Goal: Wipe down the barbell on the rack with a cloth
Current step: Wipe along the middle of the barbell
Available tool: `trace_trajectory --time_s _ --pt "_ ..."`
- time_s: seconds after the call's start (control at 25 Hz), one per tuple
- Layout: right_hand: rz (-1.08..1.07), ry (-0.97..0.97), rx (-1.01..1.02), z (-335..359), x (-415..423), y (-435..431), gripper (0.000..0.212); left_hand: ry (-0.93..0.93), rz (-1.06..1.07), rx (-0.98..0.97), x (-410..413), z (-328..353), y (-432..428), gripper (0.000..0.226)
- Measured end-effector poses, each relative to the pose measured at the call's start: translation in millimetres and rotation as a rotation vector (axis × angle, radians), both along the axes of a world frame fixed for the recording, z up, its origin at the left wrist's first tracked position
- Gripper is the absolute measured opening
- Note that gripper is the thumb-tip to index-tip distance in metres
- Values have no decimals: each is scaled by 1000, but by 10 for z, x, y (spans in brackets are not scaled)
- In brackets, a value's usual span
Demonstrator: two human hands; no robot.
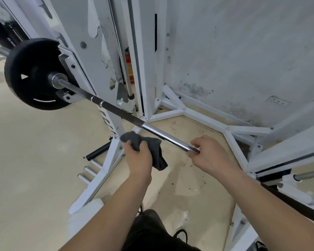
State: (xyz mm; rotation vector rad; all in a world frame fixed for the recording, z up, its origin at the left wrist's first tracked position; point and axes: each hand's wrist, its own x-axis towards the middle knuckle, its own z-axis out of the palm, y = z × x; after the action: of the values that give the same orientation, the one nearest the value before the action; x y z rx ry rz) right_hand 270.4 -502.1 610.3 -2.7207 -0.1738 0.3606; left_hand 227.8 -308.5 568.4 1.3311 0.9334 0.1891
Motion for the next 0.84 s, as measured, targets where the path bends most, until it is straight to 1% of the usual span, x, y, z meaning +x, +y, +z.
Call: trace_trajectory --time_s 0.04,0.12,0.16,0.24,0.28,0.32,0.36,0.4,0.48,0.52,0.56,0.6,0.68,0.72,0.8,0.84 --pt "10 -1 -16 -26 21 59 23 2 -3 -103 109 0 31 22" --pt "2 -28 -22 -63 23 129 23 -17 -27 -244 278 27 -43 17" --pt "-19 -55 -13 -77 21 145 25 10 -51 -260 293 -2 -142 17" --pt "-58 -106 28 -85 25 164 31 111 -189 -307 153 8 -419 16" --pt "-69 -114 53 -88 21 166 33 138 -268 -352 57 56 -501 15" --pt "-76 -115 74 -88 15 154 35 141 -287 -382 16 62 -516 13" --pt "-83 -111 86 -91 14 137 36 126 -233 -387 58 67 -443 10" --pt "-90 -108 96 -90 7 115 37 97 -126 -387 148 59 -322 8" --pt "-97 -113 104 -84 -38 77 36 39 60 -392 294 73 -111 14" --pt "-97 -119 103 -89 -61 67 35 20 84 -408 311 81 -93 18" --pt "-103 -124 106 -88 -66 61 35 54 36 -407 274 120 -153 22" --pt "-114 -123 118 -85 -67 63 35 121 -90 -383 176 177 -270 25" --pt "-141 -128 149 -59 -68 50 35 193 -425 -361 -62 320 -475 19" --pt "-157 -135 167 -39 -63 27 34 193 -523 -322 -112 394 -492 14" --pt "-207 -129 213 9 -57 -44 34 102 -507 -133 -8 635 -301 9" --pt "-234 -115 231 28 -59 -80 33 20 -493 4 115 750 -149 13"
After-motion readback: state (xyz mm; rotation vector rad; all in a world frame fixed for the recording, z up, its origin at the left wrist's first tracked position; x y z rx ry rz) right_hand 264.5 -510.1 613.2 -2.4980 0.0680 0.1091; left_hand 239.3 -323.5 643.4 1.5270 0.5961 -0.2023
